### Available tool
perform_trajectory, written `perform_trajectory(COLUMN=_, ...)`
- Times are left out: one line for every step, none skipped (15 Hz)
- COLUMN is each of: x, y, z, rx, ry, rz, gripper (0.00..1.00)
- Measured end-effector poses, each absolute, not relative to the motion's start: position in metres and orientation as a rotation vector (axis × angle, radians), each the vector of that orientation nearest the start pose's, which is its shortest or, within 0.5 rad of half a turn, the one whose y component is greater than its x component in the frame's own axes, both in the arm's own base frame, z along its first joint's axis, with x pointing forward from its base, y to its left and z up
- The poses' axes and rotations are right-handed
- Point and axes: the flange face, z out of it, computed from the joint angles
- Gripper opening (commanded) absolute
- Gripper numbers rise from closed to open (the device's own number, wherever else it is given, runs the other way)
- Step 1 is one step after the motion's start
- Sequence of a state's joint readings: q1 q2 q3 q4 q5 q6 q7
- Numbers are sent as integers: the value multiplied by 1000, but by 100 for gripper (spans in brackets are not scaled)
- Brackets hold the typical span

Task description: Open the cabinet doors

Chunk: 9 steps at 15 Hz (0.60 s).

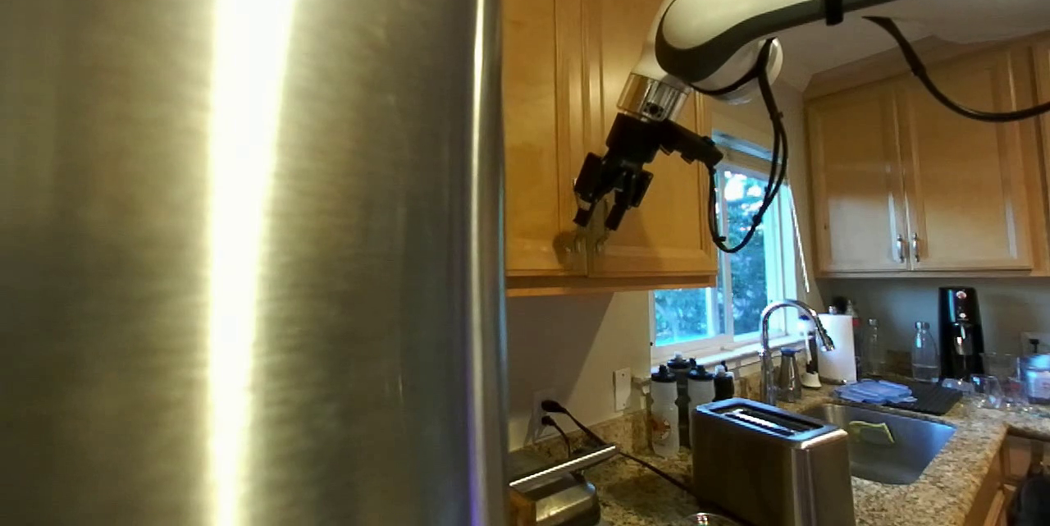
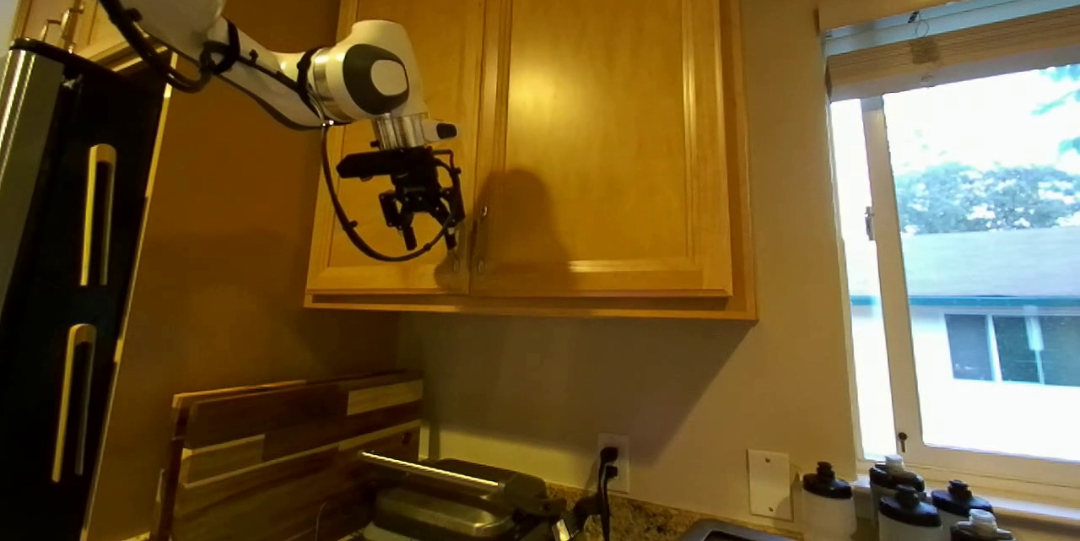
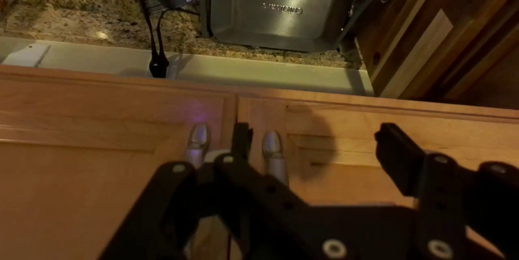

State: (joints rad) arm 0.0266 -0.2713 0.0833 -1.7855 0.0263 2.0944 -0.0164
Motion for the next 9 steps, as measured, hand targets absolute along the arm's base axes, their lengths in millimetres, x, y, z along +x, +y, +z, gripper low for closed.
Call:
perform_trajectory(x=505, y=66, z=723, rx=-2974, ry=-190, rz=-892, gripper=46)
perform_trajectory(x=509, y=68, z=725, rx=-2972, ry=-195, rz=-896, gripper=38)
perform_trajectory(x=512, y=69, z=726, rx=-2970, ry=-198, rz=-899, gripper=33)
perform_trajectory(x=515, y=70, z=728, rx=-2969, ry=-199, rz=-904, gripper=25)
perform_trajectory(x=517, y=69, z=728, rx=-2975, ry=-199, rz=-904, gripper=24)
perform_trajectory(x=517, y=67, z=729, rx=-2982, ry=-198, rz=-902, gripper=31)
perform_trajectory(x=518, y=65, z=729, rx=-2989, ry=-196, rz=-904, gripper=42)
perform_trajectory(x=518, y=63, z=729, rx=-3000, ry=-197, rz=-907, gripper=56)
perform_trajectory(x=518, y=63, z=729, rx=-3007, ry=-200, rz=-910, gripper=58)
